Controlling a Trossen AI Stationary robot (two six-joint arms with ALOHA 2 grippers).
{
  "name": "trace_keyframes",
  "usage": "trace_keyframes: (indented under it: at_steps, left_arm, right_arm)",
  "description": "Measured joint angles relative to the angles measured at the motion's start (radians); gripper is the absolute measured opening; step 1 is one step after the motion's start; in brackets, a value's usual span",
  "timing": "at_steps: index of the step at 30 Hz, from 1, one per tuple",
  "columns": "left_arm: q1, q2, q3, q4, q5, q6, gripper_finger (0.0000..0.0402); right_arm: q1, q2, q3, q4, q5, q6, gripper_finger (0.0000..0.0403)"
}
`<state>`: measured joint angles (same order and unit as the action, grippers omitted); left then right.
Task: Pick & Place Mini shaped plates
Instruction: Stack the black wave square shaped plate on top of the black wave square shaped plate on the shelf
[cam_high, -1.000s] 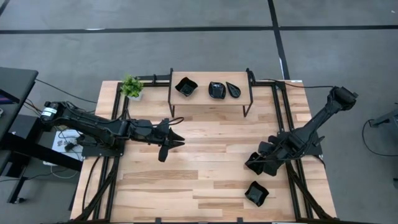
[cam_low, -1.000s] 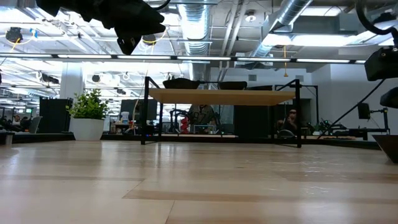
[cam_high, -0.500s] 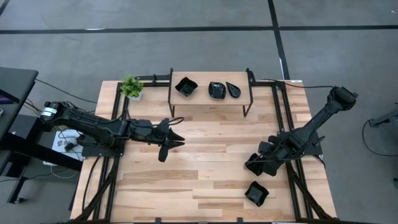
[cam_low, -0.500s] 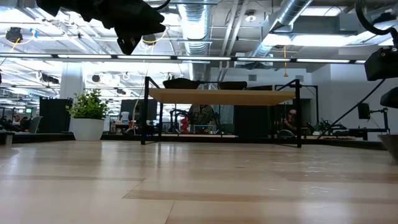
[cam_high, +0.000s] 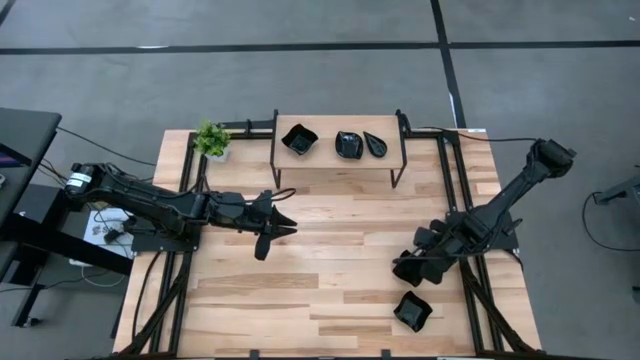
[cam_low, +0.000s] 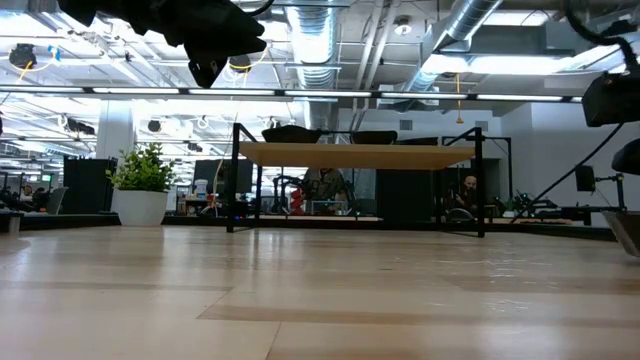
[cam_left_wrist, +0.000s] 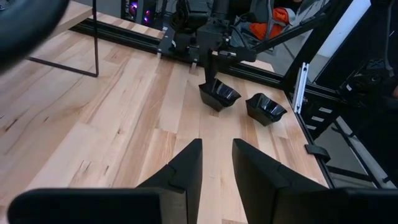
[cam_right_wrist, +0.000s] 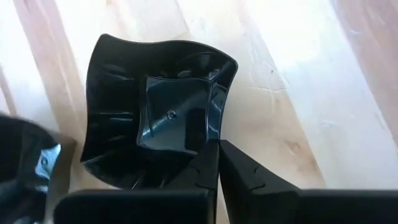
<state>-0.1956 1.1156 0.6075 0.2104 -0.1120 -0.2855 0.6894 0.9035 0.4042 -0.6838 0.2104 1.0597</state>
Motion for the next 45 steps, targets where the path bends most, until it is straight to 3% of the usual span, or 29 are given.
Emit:
trace_keyframes:
  at_steps: [20,25,35,40,45]
  left_arm:
    - [0.000,0.000,0.000,0.000,0.000,0.000,0.0089]
    - [0.000,0.000,0.000,0.000,0.032,-0.018,0.0089]
    - [-0.037,0.000,0.000,0.000,0.061,0.014,0.0095]
    - [-0.075,0.000,0.009,-0.001,-0.002,0.094,0.0109]
    - [-0.105,0.000,0.053,-0.001,-0.112,0.225,0.0131]
  right_arm:
    - [-0.243,0.000,0.000,0.248,-0.007,0.015,0.0001]
    - [-0.319,0.000,0.001,0.349,-0.067,0.015,0.0000]
    - [-0.469,0.004,0.096,0.351,-0.152,-0.044,0.0000]
    - [-0.540,0.077,0.162,0.350,-0.219,-0.094,0.0000]
    - [-0.596,0.245,0.260,0.351,-0.278,-0.177,0.0000]
